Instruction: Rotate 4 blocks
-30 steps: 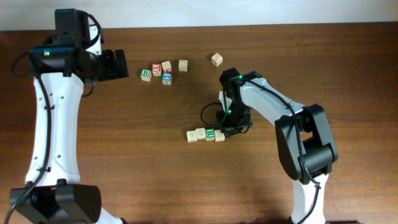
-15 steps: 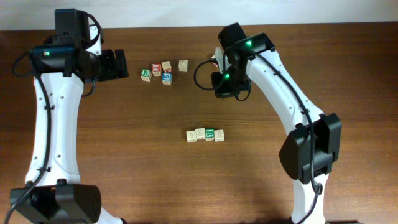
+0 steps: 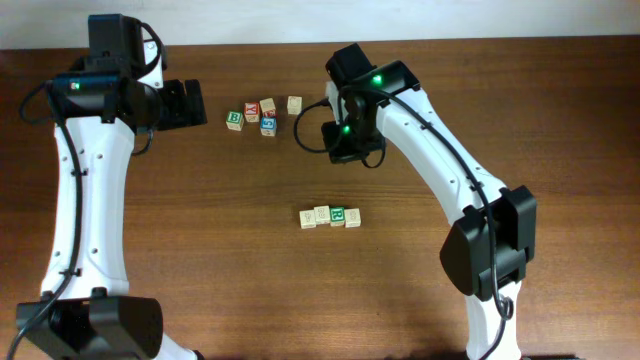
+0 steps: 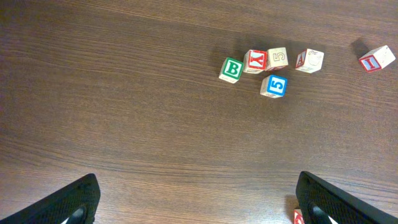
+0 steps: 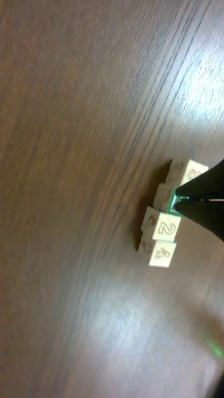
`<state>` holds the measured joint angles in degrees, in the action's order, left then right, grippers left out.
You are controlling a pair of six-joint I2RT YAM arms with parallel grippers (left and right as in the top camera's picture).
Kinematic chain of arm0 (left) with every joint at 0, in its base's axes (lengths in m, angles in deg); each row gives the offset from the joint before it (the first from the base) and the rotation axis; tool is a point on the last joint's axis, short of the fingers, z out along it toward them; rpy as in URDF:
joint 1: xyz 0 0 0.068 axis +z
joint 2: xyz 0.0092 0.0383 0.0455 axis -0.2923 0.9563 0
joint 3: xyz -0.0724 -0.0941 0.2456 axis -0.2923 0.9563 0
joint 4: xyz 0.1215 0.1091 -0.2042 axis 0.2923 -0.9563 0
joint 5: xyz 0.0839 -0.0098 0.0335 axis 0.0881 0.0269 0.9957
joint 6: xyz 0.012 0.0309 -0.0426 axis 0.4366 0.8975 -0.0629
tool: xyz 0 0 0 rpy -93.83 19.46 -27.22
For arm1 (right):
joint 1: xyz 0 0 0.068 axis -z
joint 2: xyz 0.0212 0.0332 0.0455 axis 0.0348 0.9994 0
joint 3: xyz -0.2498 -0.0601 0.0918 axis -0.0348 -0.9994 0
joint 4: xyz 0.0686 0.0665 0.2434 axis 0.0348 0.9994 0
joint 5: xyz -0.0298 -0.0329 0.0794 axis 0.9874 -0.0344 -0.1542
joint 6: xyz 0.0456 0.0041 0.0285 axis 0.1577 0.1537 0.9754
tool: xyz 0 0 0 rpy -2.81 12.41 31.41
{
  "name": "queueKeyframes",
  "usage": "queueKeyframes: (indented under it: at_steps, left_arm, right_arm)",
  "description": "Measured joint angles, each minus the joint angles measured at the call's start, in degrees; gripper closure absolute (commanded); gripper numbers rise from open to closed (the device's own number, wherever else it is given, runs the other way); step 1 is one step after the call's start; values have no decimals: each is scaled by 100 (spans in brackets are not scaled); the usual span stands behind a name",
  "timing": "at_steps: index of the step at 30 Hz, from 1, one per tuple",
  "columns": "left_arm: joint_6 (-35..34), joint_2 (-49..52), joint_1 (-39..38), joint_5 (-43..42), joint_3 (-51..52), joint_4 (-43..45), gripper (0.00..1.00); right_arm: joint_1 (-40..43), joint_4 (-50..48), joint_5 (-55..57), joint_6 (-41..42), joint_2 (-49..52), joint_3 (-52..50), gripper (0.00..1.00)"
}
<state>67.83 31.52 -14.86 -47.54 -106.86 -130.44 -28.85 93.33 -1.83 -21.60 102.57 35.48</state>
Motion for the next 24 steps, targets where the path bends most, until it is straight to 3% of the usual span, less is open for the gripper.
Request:
queueKeyframes:
  at_steps: [16,24]
  left_arm:
    - [0,0,0,0,0,0,1]
    - [0,0,0,0,0,2,1]
  right_arm:
    - [-439,-87,459,264,-299,0,95]
    - [-439,-1058,498,662,-15,-201,96]
